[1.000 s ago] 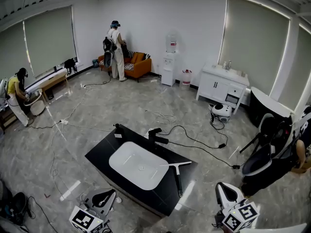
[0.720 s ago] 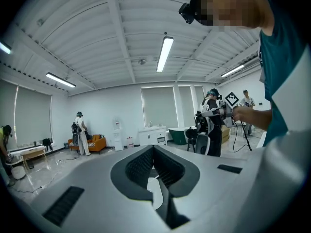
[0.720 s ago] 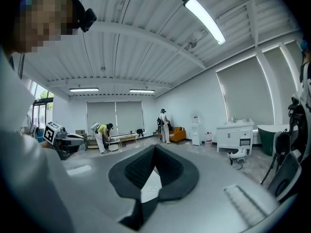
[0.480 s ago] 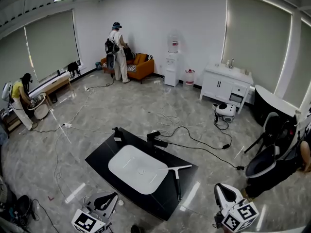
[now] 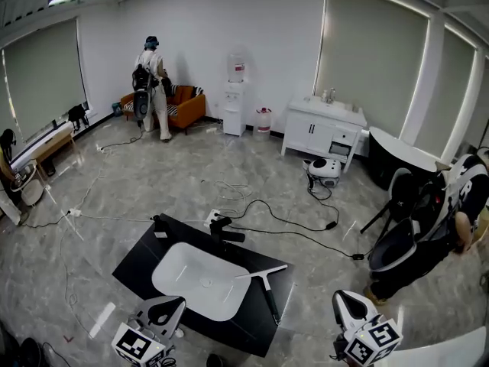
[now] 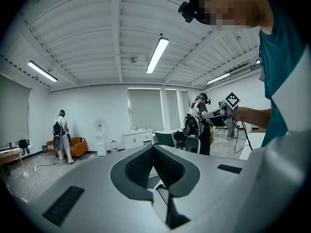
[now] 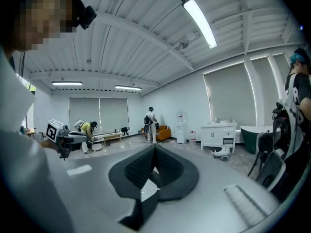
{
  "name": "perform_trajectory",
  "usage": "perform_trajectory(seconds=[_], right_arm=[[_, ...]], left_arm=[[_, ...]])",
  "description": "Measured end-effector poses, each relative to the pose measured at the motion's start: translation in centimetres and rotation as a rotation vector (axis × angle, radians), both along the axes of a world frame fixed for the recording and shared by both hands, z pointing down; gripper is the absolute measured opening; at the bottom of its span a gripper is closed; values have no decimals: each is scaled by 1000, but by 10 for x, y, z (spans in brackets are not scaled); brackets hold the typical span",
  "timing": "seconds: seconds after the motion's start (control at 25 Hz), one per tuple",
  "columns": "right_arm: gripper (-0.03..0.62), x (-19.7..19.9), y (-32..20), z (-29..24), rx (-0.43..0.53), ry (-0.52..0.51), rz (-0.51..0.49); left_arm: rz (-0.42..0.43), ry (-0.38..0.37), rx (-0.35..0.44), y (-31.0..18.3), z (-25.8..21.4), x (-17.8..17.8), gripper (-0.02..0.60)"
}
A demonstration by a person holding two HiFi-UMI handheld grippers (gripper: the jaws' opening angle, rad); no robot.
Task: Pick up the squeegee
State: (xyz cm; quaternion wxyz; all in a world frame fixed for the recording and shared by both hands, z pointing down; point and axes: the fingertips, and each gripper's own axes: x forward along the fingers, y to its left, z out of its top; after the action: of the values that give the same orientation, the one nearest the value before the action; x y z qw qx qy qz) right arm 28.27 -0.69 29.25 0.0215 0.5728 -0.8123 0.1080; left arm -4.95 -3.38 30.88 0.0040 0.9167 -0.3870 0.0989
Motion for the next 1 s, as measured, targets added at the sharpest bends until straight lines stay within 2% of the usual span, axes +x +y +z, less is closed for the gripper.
perform_trajectory(seconds=[0.36,0.72,1.0], right_arm=[[9,-36,-25,4,-20,52,109],[11,-66,-54,27,-58,64,122],[11,-72,-90,41,-66,59,86]], left_arm=[[123,37,-8,-62,9,-27,6],[212,15,-38,-97,41,-48,6],[145,13,-63,-120,49,-69,6]])
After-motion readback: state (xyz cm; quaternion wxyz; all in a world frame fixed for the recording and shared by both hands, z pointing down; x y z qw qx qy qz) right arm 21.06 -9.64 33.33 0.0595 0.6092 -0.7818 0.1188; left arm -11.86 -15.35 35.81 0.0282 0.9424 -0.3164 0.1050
